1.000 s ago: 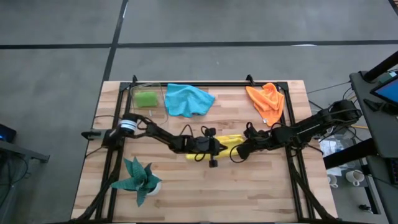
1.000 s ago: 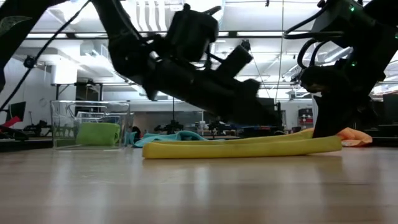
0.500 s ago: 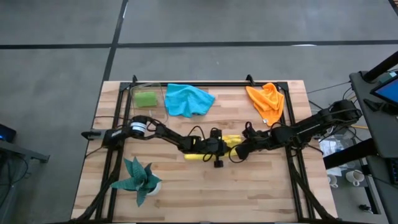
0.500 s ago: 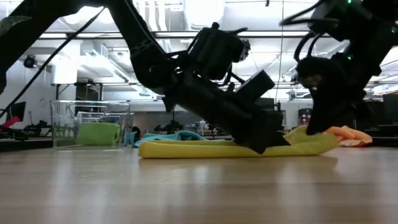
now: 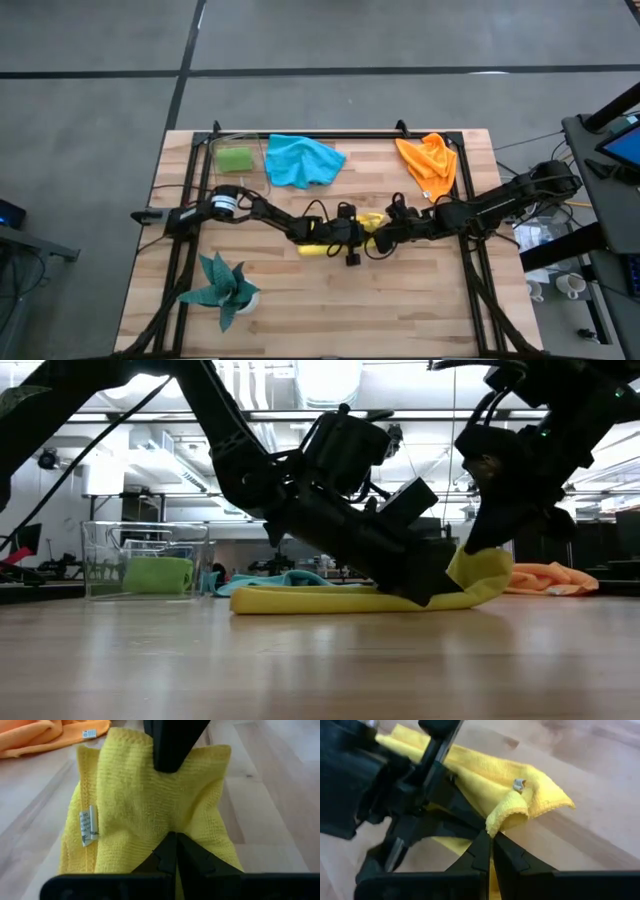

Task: Roll microfiber towels into tight, uniform cylinder then place into a basket
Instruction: Roll the yellow microfiber towel

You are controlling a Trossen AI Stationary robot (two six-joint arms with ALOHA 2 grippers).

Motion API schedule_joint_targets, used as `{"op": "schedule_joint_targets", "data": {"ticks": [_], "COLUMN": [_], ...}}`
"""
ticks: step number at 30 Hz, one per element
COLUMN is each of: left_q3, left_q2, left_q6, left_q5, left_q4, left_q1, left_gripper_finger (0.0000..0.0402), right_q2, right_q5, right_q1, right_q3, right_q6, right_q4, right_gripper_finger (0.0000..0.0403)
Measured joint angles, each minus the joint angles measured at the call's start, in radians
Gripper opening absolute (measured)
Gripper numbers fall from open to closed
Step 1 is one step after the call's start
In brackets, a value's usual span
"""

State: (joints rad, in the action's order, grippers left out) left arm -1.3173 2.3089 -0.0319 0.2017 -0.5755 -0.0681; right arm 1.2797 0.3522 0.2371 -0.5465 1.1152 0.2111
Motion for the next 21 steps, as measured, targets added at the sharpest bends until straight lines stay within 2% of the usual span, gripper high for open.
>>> {"op": "schedule_joint_targets", "data": {"ticks": [7, 14, 21], "left_q3": [0.001, 0.003, 0.011], "left_q2": [0.002, 0.002, -0.019], "left_q6": [0.000, -0.001, -0.001], "left_q5": [0.001, 0.001, -0.001], "left_q4": [-0.022, -0.014, 0.016], "left_q1": [0.001, 0.001, 0.000], "left_gripper_finger": [0.0000, 0.0000, 0.0000], "right_q2": [0.030, 0.171, 0.191], "right_q5": [0.020, 0.014, 0.011], "right_q1": [-0.029, -0.060, -0.067], "right_q3": [0.013, 0.014, 0.012], "right_q6": [0.002, -0.070, -0.102], "right_q4": [-0.105, -0.294, -0.306], "right_gripper_finger": [0.0008, 0.0008, 0.0008]}}
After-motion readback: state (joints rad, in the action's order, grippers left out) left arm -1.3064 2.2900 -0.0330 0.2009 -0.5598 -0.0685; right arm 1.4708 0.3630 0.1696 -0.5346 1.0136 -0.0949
